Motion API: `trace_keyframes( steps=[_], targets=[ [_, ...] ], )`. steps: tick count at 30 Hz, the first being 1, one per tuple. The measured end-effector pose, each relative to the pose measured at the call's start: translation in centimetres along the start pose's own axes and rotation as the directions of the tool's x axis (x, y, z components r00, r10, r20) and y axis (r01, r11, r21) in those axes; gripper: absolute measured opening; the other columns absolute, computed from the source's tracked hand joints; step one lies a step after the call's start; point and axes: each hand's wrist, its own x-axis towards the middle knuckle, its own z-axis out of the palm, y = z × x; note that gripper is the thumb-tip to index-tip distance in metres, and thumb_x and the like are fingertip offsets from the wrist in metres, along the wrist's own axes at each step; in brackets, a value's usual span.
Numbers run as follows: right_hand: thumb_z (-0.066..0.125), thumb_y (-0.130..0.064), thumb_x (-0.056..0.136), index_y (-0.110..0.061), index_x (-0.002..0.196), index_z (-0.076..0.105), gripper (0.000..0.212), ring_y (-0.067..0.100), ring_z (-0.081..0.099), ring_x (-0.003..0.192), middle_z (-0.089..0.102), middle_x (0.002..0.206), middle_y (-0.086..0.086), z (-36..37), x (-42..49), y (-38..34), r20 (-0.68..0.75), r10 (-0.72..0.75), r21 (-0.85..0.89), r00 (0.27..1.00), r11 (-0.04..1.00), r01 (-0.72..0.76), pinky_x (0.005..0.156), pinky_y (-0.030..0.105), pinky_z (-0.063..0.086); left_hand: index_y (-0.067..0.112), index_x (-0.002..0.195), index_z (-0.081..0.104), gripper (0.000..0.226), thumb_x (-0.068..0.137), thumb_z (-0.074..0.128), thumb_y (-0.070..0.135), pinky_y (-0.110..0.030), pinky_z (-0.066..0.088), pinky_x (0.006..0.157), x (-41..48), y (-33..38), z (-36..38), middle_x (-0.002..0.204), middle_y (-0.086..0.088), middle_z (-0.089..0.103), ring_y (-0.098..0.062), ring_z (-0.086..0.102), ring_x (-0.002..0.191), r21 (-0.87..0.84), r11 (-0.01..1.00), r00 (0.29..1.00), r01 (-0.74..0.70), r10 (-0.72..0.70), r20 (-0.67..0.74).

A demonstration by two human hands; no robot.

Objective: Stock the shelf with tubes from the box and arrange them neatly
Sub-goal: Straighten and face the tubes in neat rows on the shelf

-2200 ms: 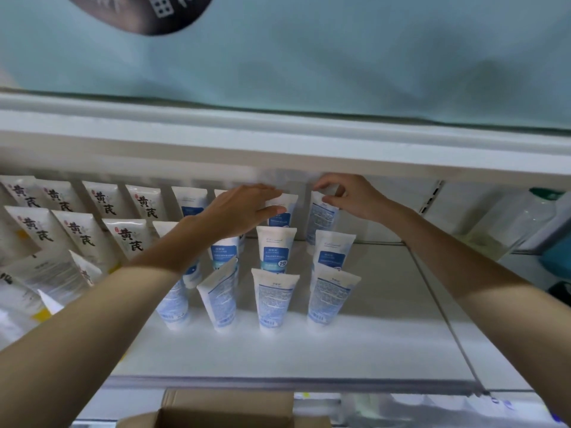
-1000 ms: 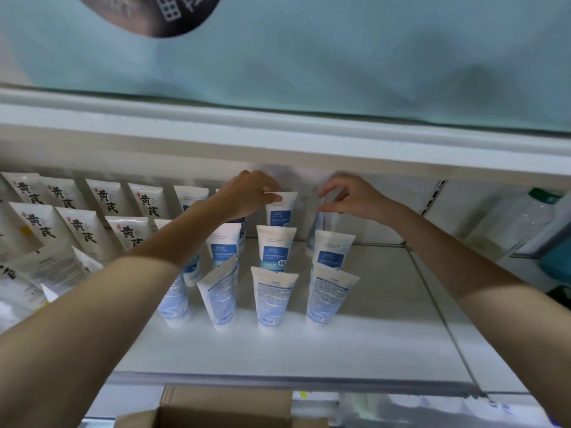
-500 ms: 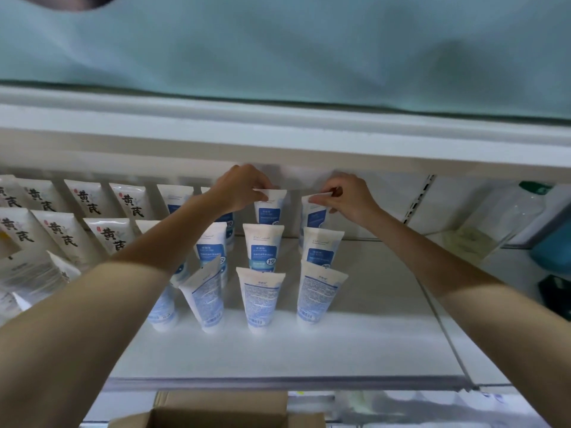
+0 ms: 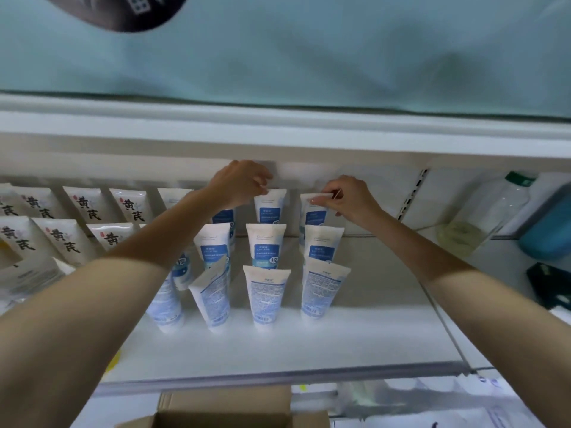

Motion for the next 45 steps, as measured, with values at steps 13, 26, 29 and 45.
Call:
trace_keyframes(
  steps=[13,26,29,45],
  targets=[
    [0.06,-0.04,0.088,-0.019,0.101,0.068,0.026,0.012,0.054,0.082,0.057,0.097,0.0,-5.1,-9.3,-8.4,-0.047,-0.026,-0.207,0.999,0.978,0.016,0.08,0.025,0.043,0.018,0.116,0.065,0.028,0.092,0.057,0.03,-0.038,0.047,0.096,-7.0,-1.9,-4.2,0.116,-0.002,0.067,-0.021,0.063,0.102,-0.028,0.98,0.971,-0.198,0.193,-0.139],
    [0.058,-0.051,0.086,-0.027,0.111,0.064,0.035,0.019,0.055,0.097,0.053,0.1,-0.007,-0.9,-11.1,-17.0,0.237,-0.16,-0.213,0.958,0.954,0.212,0.086,0.035,0.047,0.027,0.117,0.064,0.029,0.091,0.055,0.036,-0.028,0.046,0.092,-20.9,-2.0,-7.7,0.122,0.003,0.064,-0.02,0.058,0.112,0.058,0.995,0.984,0.077,-0.066,-0.163],
    [0.059,-0.047,0.086,-0.024,0.112,0.065,0.035,0.019,0.057,0.095,0.059,0.104,-0.003,1.5,-11.3,-19.1,0.264,-0.238,-0.131,0.935,0.951,0.279,0.085,0.033,0.048,0.023,0.117,0.064,0.029,0.091,0.055,0.034,-0.026,0.045,0.083,-25.4,-3.3,-8.8,0.115,0.002,0.067,-0.018,0.061,0.107,0.114,0.987,0.98,0.111,-0.09,-0.175],
    [0.062,-0.043,0.084,-0.024,0.111,0.067,0.033,0.015,0.061,0.094,0.068,0.109,0.0,13.6,-11.0,-33.5,0.304,-0.392,-0.062,0.868,0.901,0.429,0.088,0.038,0.05,0.022,0.119,0.062,0.036,0.092,0.051,0.043,-0.04,0.05,0.088,-39.3,-18.8,-18.3,0.119,0.0,0.065,-0.02,0.06,0.108,0.211,0.916,0.918,0.342,-0.279,-0.281]
  ],
)
